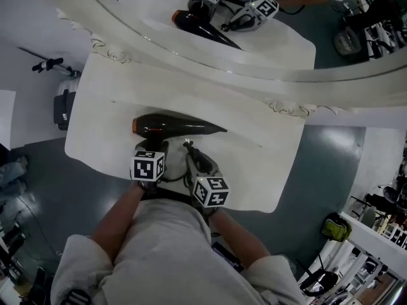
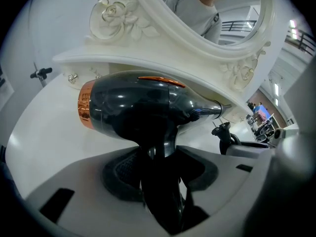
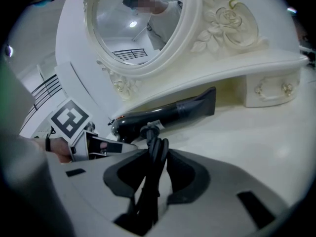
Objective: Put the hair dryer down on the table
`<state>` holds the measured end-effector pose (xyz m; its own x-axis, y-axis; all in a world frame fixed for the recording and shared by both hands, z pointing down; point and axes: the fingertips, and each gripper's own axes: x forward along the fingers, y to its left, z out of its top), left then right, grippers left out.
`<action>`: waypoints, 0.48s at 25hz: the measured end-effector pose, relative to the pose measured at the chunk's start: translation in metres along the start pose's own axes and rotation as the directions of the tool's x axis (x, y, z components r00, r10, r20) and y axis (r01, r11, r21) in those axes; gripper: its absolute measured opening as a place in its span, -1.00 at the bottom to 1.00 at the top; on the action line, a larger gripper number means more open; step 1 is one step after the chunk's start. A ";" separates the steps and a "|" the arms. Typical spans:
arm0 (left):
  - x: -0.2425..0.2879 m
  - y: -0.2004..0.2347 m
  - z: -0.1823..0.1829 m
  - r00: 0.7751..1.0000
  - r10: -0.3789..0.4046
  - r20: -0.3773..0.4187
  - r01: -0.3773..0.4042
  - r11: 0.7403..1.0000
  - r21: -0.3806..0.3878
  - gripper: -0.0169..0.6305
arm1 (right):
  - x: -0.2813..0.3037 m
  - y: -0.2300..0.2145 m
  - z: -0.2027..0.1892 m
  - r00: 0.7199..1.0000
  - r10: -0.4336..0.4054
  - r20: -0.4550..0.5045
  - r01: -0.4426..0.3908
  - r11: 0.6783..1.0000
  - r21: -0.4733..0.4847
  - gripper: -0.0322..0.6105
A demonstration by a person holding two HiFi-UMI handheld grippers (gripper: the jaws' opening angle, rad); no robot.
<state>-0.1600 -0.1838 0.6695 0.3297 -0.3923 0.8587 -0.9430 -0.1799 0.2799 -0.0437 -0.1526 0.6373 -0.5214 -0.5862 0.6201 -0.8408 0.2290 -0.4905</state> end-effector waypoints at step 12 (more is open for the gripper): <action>0.005 0.003 0.000 0.996 0.093 0.001 -0.093 0.994 0.059 -0.38 | 0.006 -0.004 -0.001 0.999 -0.021 -0.040 0.023 0.999 0.028 -0.51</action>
<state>-0.1610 -0.1866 0.6742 0.2410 -0.4081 0.8806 -0.9652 -0.1955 0.1735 -0.0433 -0.1564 0.6430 -0.5086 -0.5596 0.6544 -0.8479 0.1934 -0.4936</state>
